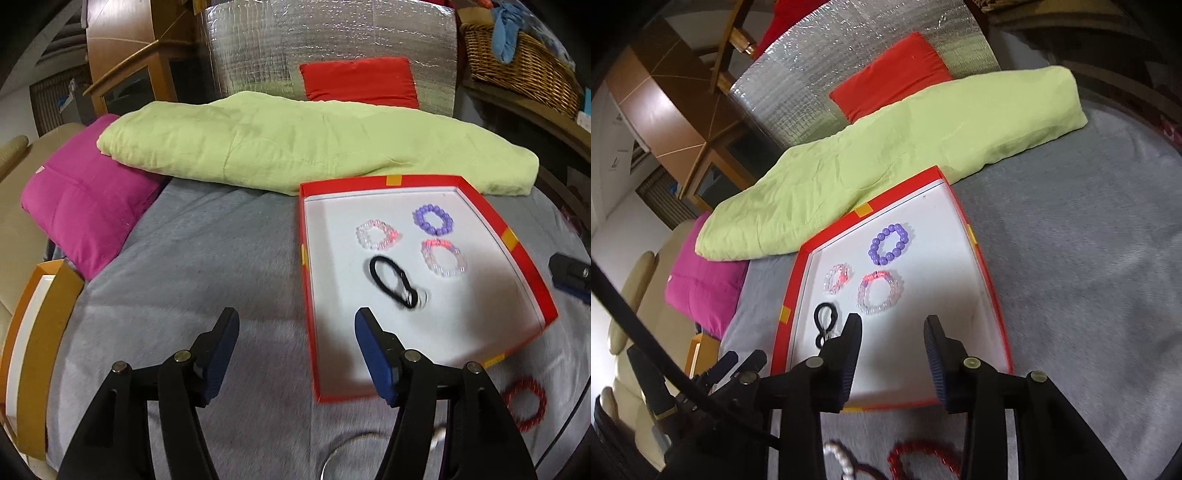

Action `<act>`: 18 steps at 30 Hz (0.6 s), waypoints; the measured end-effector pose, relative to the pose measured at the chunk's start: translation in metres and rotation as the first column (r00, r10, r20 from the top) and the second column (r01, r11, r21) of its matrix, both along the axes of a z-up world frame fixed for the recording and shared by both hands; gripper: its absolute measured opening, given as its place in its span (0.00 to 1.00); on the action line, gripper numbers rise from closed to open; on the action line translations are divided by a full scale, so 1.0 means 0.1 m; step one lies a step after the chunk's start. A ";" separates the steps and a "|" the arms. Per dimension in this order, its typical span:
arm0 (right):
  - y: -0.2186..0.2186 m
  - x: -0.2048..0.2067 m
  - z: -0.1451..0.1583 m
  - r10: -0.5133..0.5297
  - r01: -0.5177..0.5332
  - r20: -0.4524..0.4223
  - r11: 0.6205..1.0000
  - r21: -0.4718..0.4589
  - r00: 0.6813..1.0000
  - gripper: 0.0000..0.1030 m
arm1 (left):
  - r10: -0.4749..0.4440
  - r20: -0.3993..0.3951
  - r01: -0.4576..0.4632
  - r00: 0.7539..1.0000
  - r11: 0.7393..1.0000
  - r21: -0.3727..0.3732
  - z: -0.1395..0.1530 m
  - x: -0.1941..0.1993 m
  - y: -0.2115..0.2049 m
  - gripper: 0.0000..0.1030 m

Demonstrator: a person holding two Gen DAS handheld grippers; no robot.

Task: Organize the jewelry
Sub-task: 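Withdraw both open tools toward the glass bangle and white bead bracelet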

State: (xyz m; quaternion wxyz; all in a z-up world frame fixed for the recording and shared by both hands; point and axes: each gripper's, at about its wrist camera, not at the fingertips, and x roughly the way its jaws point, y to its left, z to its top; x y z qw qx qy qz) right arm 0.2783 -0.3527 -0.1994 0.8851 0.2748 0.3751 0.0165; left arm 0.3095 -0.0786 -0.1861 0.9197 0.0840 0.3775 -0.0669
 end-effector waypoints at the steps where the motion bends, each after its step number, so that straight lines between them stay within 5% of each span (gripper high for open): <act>1: 0.00 -0.06 0.02 0.003 -0.003 -0.001 1.000 -0.002 1.000 0.36 | -0.004 0.001 0.004 1.000 1.000 0.005 0.00 -0.04 0.01 0.64; 18: -0.04 -0.90 -0.20 0.010 -0.010 -0.096 1.000 -0.003 0.995 0.36 | -0.096 -0.011 0.096 0.995 0.994 0.045 -0.10 -0.93 0.28 0.65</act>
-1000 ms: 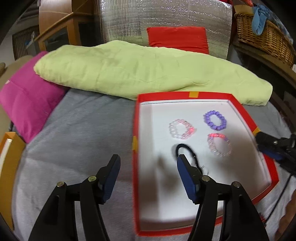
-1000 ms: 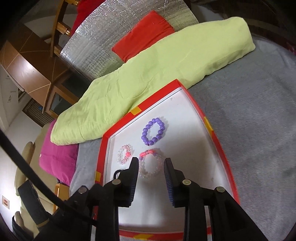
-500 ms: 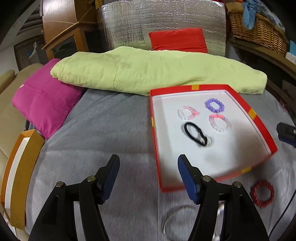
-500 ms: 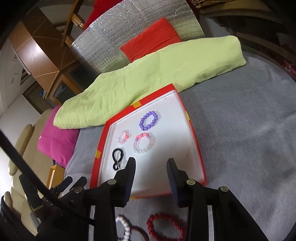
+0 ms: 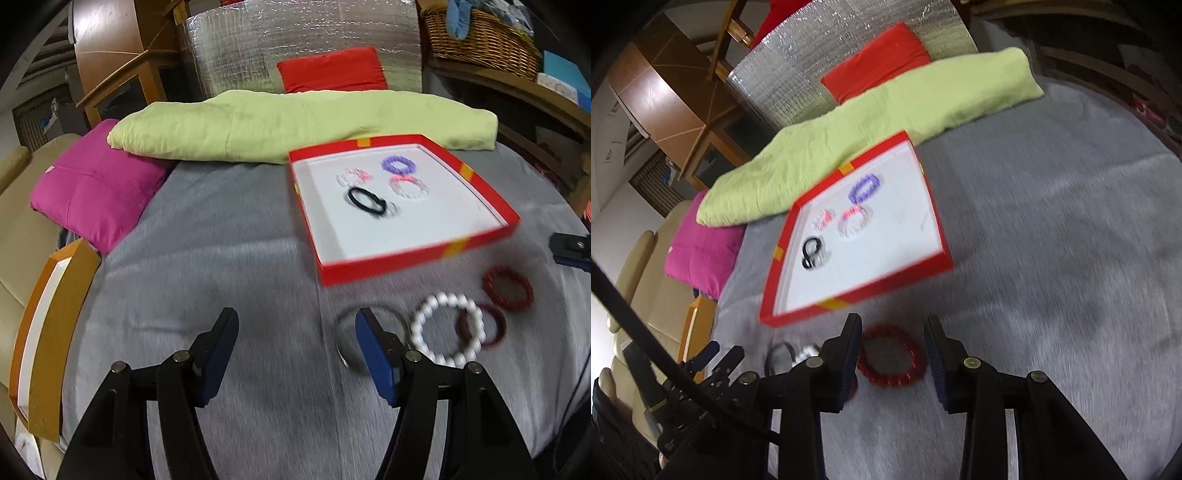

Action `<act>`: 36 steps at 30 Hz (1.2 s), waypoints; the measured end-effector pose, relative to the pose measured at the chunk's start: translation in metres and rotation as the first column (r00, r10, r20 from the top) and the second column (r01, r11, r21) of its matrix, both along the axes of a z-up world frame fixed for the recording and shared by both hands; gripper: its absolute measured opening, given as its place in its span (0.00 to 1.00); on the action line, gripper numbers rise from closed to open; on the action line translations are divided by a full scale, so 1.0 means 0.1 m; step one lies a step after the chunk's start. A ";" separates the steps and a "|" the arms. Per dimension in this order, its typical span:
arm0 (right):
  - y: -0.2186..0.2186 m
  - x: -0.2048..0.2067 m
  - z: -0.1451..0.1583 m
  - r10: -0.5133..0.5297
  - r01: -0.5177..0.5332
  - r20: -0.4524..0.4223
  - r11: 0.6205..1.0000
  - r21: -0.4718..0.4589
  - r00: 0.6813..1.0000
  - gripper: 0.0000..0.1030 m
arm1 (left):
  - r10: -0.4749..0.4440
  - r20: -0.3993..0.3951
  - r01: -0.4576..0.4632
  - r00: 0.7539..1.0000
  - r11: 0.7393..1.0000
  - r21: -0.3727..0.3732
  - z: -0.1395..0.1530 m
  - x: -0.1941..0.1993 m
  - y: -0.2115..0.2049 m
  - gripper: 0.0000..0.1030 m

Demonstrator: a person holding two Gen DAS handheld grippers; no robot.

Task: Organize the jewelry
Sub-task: 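Withdraw both open tools toward the glass bangle and white bead bracelet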

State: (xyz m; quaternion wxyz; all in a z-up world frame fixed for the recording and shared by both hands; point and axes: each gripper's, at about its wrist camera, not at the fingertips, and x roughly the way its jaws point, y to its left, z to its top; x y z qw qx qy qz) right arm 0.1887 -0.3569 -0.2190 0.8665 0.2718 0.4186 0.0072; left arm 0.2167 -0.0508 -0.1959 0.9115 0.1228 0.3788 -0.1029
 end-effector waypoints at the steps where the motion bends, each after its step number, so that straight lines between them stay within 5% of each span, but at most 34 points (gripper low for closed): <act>1: 0.01 0.00 -0.02 0.003 -0.003 -0.009 1.000 -0.001 1.000 0.36 | -0.005 -0.003 0.005 1.000 1.000 -0.003 -0.01 -0.05 -0.01 0.65; 36: 0.25 0.19 -0.23 0.101 -0.113 -0.101 0.987 -0.116 0.990 0.36 | -0.085 0.005 0.084 0.996 0.993 0.083 -0.11 -0.13 -0.36 0.65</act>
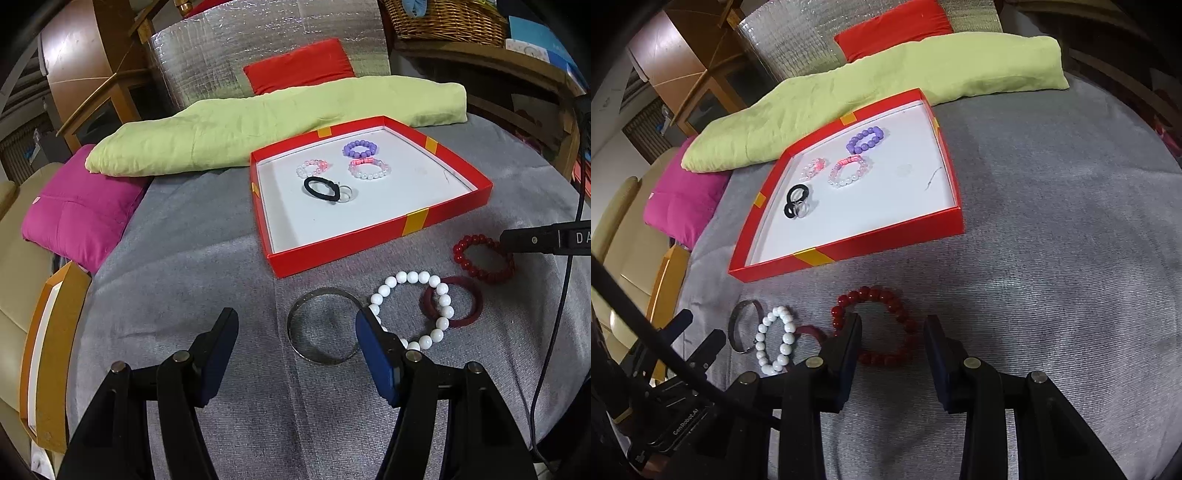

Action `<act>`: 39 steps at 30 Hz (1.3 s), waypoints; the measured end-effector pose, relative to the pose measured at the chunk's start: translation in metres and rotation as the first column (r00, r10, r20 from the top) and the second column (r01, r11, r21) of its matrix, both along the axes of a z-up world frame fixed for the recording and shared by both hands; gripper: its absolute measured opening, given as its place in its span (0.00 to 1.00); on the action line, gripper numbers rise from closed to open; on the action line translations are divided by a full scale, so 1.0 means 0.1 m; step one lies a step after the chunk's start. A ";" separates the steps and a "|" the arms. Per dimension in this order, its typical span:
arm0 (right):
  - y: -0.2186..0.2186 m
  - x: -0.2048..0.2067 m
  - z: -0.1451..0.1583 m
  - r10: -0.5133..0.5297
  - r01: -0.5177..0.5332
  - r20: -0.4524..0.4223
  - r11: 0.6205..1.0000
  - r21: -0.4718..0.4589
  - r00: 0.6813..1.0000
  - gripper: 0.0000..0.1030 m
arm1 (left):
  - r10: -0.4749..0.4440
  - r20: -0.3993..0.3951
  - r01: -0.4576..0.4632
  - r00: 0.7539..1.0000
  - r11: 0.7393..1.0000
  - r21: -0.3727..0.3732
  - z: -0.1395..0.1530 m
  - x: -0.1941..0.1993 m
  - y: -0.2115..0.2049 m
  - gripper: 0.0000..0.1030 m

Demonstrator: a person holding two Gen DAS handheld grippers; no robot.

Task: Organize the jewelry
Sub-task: 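Withdraw both open tools toward the glass bangle and white bead bracelet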

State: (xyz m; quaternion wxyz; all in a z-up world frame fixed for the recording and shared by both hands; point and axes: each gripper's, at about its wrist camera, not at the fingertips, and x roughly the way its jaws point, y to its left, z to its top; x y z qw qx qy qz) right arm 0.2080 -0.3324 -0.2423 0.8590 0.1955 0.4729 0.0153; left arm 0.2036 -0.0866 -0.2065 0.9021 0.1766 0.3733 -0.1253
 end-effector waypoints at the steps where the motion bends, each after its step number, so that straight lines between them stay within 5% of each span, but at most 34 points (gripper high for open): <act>1: -0.01 0.00 0.00 -0.002 0.002 -0.002 1.000 0.000 1.000 0.36 | 0.000 -0.001 0.000 1.000 1.000 0.001 0.00 0.00 0.00 0.65; 18: 0.00 0.06 -0.10 -0.028 0.027 -0.024 0.998 -0.049 0.999 0.36 | -0.032 -0.014 0.032 0.999 0.999 0.001 -0.02 -0.02 -0.05 0.65; 26: 0.11 0.09 -0.14 0.000 -0.002 -0.015 0.990 -0.142 1.000 0.36 | -0.088 -0.012 0.088 0.996 0.996 0.000 0.00 -0.11 -0.17 0.65; 32: 0.25 0.09 -0.14 0.059 -0.060 -0.011 0.948 -0.311 0.998 0.17 | -0.102 -0.017 0.102 0.995 0.995 0.005 -0.01 -0.12 -0.23 0.65; 39: 0.19 0.07 -0.11 0.042 -0.039 0.001 0.942 -0.334 0.999 0.10 | -0.112 -0.021 0.112 0.993 0.994 0.008 -0.03 -0.13 -0.29 0.65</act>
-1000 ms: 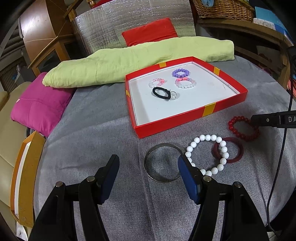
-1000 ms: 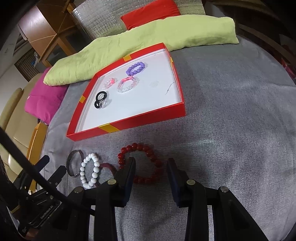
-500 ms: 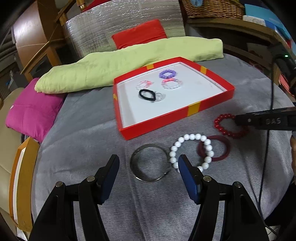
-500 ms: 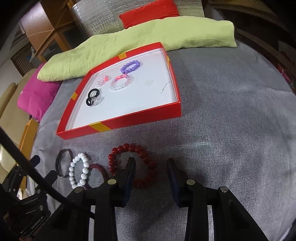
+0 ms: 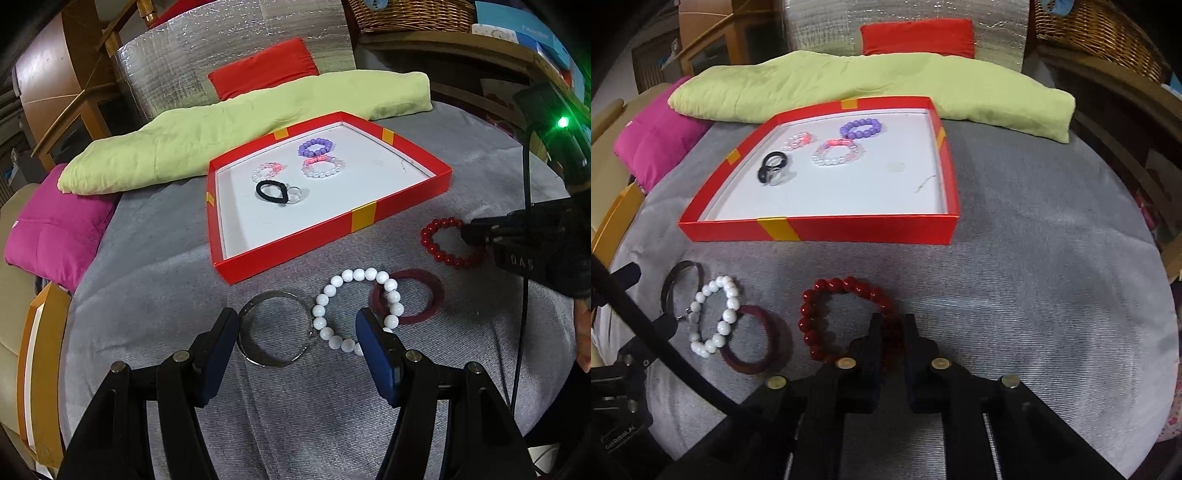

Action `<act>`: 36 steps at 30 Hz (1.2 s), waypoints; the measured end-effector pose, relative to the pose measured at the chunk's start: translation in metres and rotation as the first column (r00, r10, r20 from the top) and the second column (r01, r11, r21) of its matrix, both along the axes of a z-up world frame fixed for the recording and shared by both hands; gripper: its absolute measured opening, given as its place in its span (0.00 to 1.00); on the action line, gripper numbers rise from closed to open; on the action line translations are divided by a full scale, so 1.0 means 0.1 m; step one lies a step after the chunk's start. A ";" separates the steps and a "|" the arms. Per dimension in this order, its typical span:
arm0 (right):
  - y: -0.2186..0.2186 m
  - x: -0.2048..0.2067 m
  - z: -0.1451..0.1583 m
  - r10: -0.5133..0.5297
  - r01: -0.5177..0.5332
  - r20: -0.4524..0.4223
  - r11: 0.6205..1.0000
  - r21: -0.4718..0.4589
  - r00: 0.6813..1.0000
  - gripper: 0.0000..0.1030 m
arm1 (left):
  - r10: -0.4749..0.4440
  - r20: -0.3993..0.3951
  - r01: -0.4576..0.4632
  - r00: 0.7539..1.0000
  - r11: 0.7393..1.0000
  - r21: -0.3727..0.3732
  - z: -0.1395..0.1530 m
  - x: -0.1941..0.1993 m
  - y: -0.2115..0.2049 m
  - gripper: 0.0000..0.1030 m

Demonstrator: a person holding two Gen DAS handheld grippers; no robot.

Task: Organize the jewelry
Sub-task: 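Withdraw both open tools toward the glass bangle and white bead bracelet, then grasp the white bead bracelet with the left tool while the right tool grasps the red bead bracelet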

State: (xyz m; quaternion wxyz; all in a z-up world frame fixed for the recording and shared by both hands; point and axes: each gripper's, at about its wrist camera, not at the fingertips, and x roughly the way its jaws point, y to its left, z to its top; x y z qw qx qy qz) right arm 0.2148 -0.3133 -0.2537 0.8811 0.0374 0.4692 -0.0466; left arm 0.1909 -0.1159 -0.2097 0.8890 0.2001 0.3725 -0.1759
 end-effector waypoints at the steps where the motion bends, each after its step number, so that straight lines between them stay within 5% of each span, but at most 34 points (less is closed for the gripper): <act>1: -0.03 0.00 0.01 -0.007 0.007 0.001 1.000 0.014 1.000 0.10 | -0.001 0.000 0.001 1.000 1.000 0.001 0.00 0.00 -0.01 0.65; 10: -0.16 0.00 0.01 -0.049 0.049 -0.013 0.998 0.029 0.999 0.10 | -0.009 -0.011 0.009 1.000 1.000 0.004 -0.02 0.00 -0.02 0.65; 21: -0.21 0.02 -0.02 -0.063 0.066 -0.037 0.995 0.076 0.997 0.10 | -0.123 -0.197 0.081 0.973 0.975 -0.207 -0.05 -0.05 0.18 0.65; 32: -0.21 0.01 -0.02 -0.060 0.063 -0.036 0.994 0.084 0.998 0.10 | -0.147 -0.244 0.075 0.958 0.957 -0.280 -0.14 0.01 0.06 0.65; 36: -0.21 -0.01 -0.02 -0.057 0.060 -0.037 0.994 0.088 0.998 0.10 | -0.157 -0.254 0.082 0.954 0.956 -0.283 -0.19 0.04 0.01 0.43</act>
